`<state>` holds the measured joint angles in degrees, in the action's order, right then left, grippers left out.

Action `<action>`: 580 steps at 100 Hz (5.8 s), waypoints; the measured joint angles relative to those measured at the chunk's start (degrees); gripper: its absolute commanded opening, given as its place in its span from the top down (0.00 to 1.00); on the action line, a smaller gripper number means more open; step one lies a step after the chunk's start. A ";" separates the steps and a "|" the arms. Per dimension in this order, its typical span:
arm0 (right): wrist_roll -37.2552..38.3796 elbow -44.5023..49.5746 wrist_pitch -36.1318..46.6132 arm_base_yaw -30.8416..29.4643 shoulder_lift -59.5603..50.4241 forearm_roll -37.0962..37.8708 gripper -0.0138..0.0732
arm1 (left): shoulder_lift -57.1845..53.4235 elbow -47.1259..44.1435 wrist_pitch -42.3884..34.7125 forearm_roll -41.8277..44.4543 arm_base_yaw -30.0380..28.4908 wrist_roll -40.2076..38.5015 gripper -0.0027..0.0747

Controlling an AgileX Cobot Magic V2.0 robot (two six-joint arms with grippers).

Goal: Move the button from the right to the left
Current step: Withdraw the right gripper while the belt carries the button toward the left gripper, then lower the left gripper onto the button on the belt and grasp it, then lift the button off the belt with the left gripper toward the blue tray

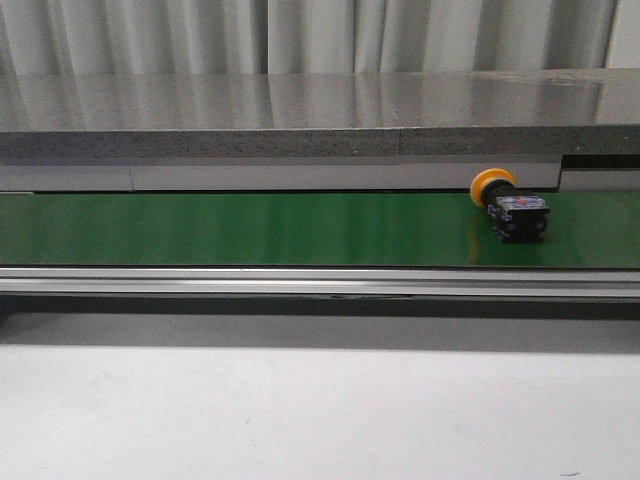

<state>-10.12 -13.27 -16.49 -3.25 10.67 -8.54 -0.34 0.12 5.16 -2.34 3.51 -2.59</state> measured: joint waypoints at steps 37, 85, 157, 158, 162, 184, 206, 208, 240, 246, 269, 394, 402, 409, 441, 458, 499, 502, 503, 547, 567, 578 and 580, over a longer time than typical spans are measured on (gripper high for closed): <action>0.00 1.03 0.93 0.00 -2.58 0.00 0.92 | 0.00 0.00 0.00 0.00 0.00 0.00 0.99; 0.00 1.03 0.93 0.00 -2.58 -0.20 0.92 | 0.00 0.00 0.00 0.00 0.00 0.00 0.99; 0.00 1.03 0.93 0.00 -2.58 -0.20 0.92 | 5.67 10.78 6.65 2.99 0.00 0.00 0.99; 0.00 1.03 0.93 0.00 -2.58 -0.20 0.92 | 5.99 11.14 6.93 2.99 0.00 0.00 0.99; 0.00 1.03 0.93 0.00 -2.58 -0.20 0.92 | 8.03 13.31 7.37 3.13 0.00 0.00 0.99; 0.00 1.03 0.93 0.00 -2.58 -0.20 0.92 | 21.34 25.53 14.68 3.23 0.00 0.00 0.99; 0.00 1.03 0.93 0.00 -2.58 -0.20 0.92 | 37.40 38.06 24.79 3.13 0.00 0.00 0.83; 0.00 1.03 0.93 0.00 -2.58 -0.20 0.92 | 38.91 39.06 25.28 3.13 0.00 0.00 0.78; 0.00 1.03 0.93 0.00 -2.58 -0.20 0.92 | 57.55 48.16 24.29 2.34 0.00 0.00 0.12; 0.00 1.03 0.93 0.00 -2.58 -0.20 0.92 | 60.35 49.47 23.78 2.34 0.00 0.00 0.14; 0.00 1.03 0.93 0.00 -2.58 -0.20 0.92 | 71.29 56.47 26.82 1.59 4.73 0.00 0.17; 0.00 1.03 1.01 0.00 -2.58 -0.20 0.92 | 104.42 86.59 52.77 5.67 21.59 -12.83 0.17; 0.00 1.03 1.01 0.00 -2.58 -0.20 0.92 | 105.89 86.59 53.16 5.80 21.06 -13.24 0.17; 0.00 1.03 1.01 0.00 -2.58 -0.20 0.92 | 106.80 86.59 52.73 5.69 20.92 -13.42 0.17; 0.00 1.03 1.01 0.00 -2.58 -0.20 0.92 | 110.32 86.68 50.81 5.10 18.65 -13.51 0.20; 0.00 1.03 1.01 0.00 -2.58 -0.20 0.92 | 110.93 87.07 50.81 4.99 17.10 -13.51 0.51; 0.00 1.03 1.01 0.00 -2.58 -0.20 0.92 | 109.98 87.34 51.67 4.99 16.44 -13.26 0.75; 0.00 1.03 1.01 0.00 -2.58 -0.20 0.92 | 109.49 87.34 51.78 4.86 15.99 -12.97 0.75; 0.00 1.03 1.01 0.00 -2.58 -0.20 0.92 | 109.34 87.34 51.78 4.86 15.89 -13.00 0.75; 0.00 1.03 1.01 0.00 -2.58 -0.20 0.92 | 101.93 87.34 57.47 5.67 -2.69 -0.12 0.75; 0.00 1.03 1.01 0.00 -2.58 -0.20 0.92 | 101.93 87.34 57.28 6.05 -10.51 5.94 0.75; 0.00 1.03 1.01 0.00 -2.58 -0.20 0.92 | 101.93 87.34 56.57 6.05 -13.87 7.61 0.75; 0.00 1.03 1.01 0.00 -2.58 -0.20 0.92 | 101.93 87.34 56.44 6.05 -14.41 7.95 0.75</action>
<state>-10.12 -12.24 -15.48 -3.25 8.09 -8.74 101.59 87.46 61.61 3.72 -10.90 5.36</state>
